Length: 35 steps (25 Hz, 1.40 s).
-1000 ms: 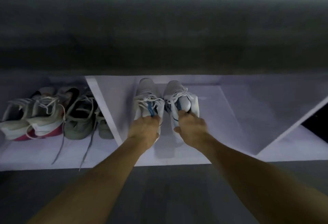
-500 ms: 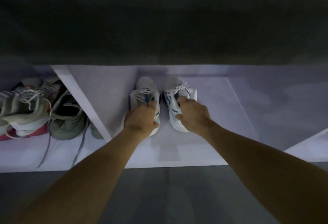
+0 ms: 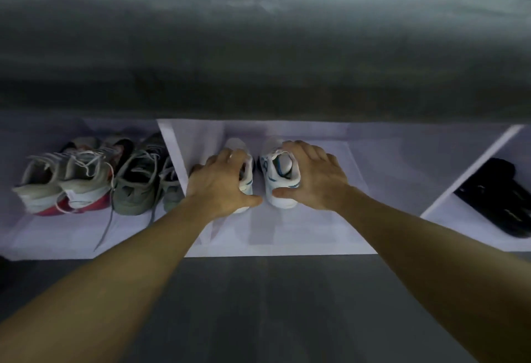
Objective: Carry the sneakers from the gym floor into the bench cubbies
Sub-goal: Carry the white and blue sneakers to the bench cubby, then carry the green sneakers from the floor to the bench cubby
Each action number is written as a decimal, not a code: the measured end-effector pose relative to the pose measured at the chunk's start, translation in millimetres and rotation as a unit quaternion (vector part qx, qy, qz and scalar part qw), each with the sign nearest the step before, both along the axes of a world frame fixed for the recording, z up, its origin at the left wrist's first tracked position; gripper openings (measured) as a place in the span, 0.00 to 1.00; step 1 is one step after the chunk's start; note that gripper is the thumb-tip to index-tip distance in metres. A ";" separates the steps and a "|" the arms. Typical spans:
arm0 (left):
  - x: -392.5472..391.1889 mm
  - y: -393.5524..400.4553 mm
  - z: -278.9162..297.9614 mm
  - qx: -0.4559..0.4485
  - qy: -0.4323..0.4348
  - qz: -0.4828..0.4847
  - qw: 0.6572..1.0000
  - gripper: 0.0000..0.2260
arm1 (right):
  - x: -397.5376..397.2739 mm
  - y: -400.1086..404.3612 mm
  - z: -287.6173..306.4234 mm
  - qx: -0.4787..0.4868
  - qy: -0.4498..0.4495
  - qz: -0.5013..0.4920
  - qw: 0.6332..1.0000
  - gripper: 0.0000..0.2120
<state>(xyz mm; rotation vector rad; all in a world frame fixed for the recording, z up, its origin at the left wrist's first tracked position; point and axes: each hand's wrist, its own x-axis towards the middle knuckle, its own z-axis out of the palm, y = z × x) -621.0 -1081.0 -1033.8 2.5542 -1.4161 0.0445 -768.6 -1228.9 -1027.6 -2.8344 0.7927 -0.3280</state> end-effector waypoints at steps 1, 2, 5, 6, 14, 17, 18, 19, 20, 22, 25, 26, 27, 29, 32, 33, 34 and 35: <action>-6.4 9.5 13.6 -0.008 0.000 -0.010 1.000 0.39 | -9.8 6.8 13.2 -0.006 0.003 0.004 1.000 0.45; -13.4 18.5 27.7 -0.012 0.001 -0.018 1.000 0.39 | -20.0 13.7 26.1 -0.010 0.006 0.009 1.000 0.46; -48.2 48.8 81.2 -0.020 -0.025 -0.031 0.999 0.40 | -63.3 42.9 73.7 -0.016 -0.005 0.021 1.000 0.49; -62.4 59.5 99.3 -0.024 -0.040 -0.032 0.998 0.40 | -79.1 54.0 89.8 -0.022 -0.007 0.024 0.999 0.50; -162.2 150.5 238.8 -0.095 -0.133 -0.041 0.986 0.41 | -187.8 140.4 215.7 -0.124 -0.070 0.041 0.989 0.52; -192.0 179.0 294.3 -0.100 -0.159 -0.050 0.981 0.43 | -222.0 166.0 270.3 -0.161 -0.082 0.037 0.983 0.52; -198.1 187.0 312.7 -0.110 -0.166 -0.052 0.979 0.44 | -229.5 171.6 289.0 -0.172 -0.085 0.037 0.981 0.51; -201.9 193.1 330.8 -0.123 -0.173 -0.053 0.976 0.45 | -234.7 174.5 307.5 -0.178 -0.092 0.036 0.979 0.51; -206.6 198.2 350.0 -0.136 -0.180 -0.052 0.973 0.46 | -239.9 176.9 327.0 -0.181 -0.101 0.035 0.978 0.51; -214.1 203.6 386.9 -0.150 -0.192 -0.048 0.969 0.46 | -246.7 177.7 363.9 -0.191 -0.111 0.038 0.975 0.51; -219.5 206.6 446.5 -0.137 -0.225 -0.058 0.963 0.46 | -249.9 172.3 422.6 -0.202 -0.118 0.054 0.971 0.51; -221.6 209.3 467.8 -0.129 -0.228 -0.057 0.963 0.47 | -249.7 172.4 444.5 -0.200 -0.118 0.061 0.971 0.52; -224.0 212.0 490.4 -0.125 -0.228 -0.053 0.964 0.47 | -249.4 172.8 467.8 -0.195 -0.117 0.066 0.972 0.52; -231.4 218.7 555.6 -0.121 -0.228 -0.043 0.965 0.46 | -249.7 174.9 533.6 -0.185 -0.118 0.063 0.974 0.53; -244.6 234.0 672.6 -0.106 -0.241 -0.036 0.964 0.47 | -256.3 184.5 648.4 -0.182 -0.129 0.062 0.973 0.54; -249.0 240.0 713.7 -0.101 -0.243 -0.034 0.964 0.47 | -259.9 189.2 688.3 -0.182 -0.130 0.066 0.972 0.54; -253.1 245.4 751.8 -0.101 -0.245 -0.031 0.964 0.47 | -263.9 193.9 725.7 -0.182 -0.133 0.070 0.972 0.54; -256.9 250.5 787.0 -0.105 -0.251 -0.027 0.962 0.47 | -268.3 198.3 760.9 -0.183 -0.136 0.073 0.971 0.55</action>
